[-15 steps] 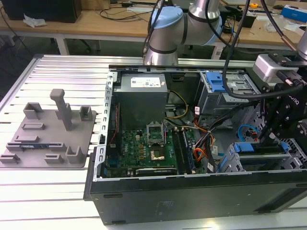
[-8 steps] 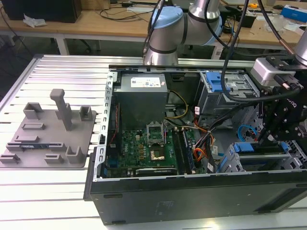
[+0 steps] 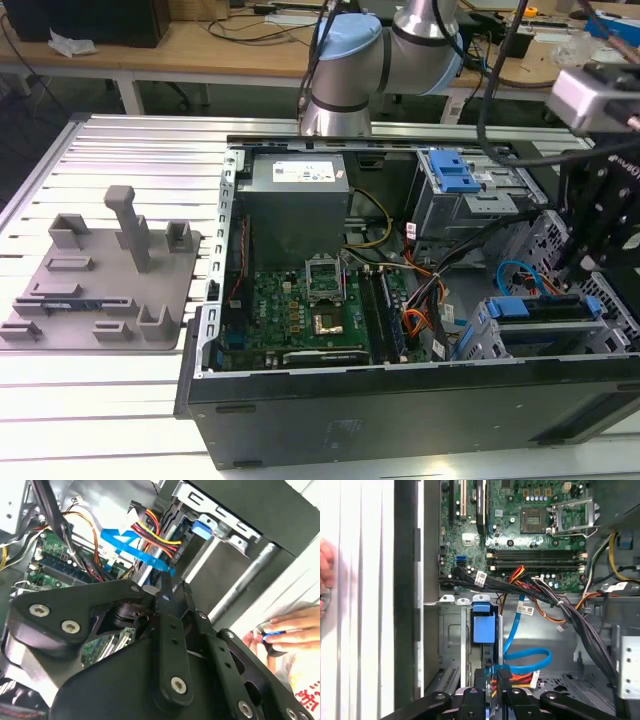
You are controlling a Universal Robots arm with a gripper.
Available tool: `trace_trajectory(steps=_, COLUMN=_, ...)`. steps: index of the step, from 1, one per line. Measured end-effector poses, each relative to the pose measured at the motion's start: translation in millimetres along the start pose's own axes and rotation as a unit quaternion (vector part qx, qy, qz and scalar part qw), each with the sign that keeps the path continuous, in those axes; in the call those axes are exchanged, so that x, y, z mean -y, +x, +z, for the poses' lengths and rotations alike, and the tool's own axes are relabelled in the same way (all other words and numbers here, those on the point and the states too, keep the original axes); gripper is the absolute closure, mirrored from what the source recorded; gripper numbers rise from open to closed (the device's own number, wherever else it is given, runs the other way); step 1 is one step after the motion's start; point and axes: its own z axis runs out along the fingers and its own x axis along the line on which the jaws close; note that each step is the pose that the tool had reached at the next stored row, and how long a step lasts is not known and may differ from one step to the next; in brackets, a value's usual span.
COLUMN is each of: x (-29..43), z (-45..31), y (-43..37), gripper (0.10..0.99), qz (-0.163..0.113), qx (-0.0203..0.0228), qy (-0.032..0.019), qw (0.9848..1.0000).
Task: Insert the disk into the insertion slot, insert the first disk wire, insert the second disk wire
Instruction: 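Insert the second disk wire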
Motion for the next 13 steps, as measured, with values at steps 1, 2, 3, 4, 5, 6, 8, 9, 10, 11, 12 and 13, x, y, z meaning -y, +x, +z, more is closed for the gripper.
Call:
trace_trajectory(steps=1, x=-0.1, z=-4.1, y=0.2, gripper=0.851, qz=0.0, qx=0.0, qy=0.0003, qw=1.0)
trace_trajectory(steps=2, x=-0.7, z=-5.3, y=0.3, gripper=0.933, qz=0.0, qx=-0.0001, qy=0.0011, qw=1.0)
trace_trajectory(steps=3, x=-0.9, z=-5.2, y=0.3, gripper=0.98, qz=0.0, qx=0.0001, qy=0.0018, qw=1.0)
trace_trajectory(steps=4, x=-0.9, z=-5.3, y=0.3, gripper=0.98, qz=0.0, qx=0.0, qy=0.002, qw=1.0)
trace_trajectory(steps=5, x=-0.9, z=-5.3, y=0.3, gripper=0.98, qz=0.0, qx=0.0, qy=0.002, qw=1.0)
trace_trajectory(steps=6, x=-0.8, z=-5.3, y=0.3, gripper=0.98, qz=0.0, qx=-0.0001, qy=0.0021, qw=1.0)
trace_trajectory(steps=8, x=-0.9, z=-5.3, y=0.3, gripper=0.98, qz=0.0, qx=0.0, qy=0.0023, qw=1.0)
trace_trajectory(steps=9, x=-0.9, z=-5.3, y=0.3, gripper=0.98, qz=0.0, qx=0.0, qy=0.0023, qw=1.0)
trace_trajectory(steps=10, x=-0.9, z=-5.4, y=0.3, gripper=0.98, qz=0.0, qx=-0.0001, qy=0.0024, qw=1.0)
trace_trajectory(steps=11, x=-0.9, z=-5.3, y=0.3, gripper=0.98, qz=0.0, qx=-0.0001, qy=0.0025, qw=1.0)
trace_trajectory(steps=12, x=-1.0, z=-5.3, y=0.3, gripper=0.98, qz=0.0, qx=-0.0001, qy=0.0027, qw=1.0)
trace_trajectory(steps=13, x=-1.0, z=-5.3, y=0.3, gripper=0.98, qz=0.0, qx=-0.0001, qy=0.0027, qw=1.0)
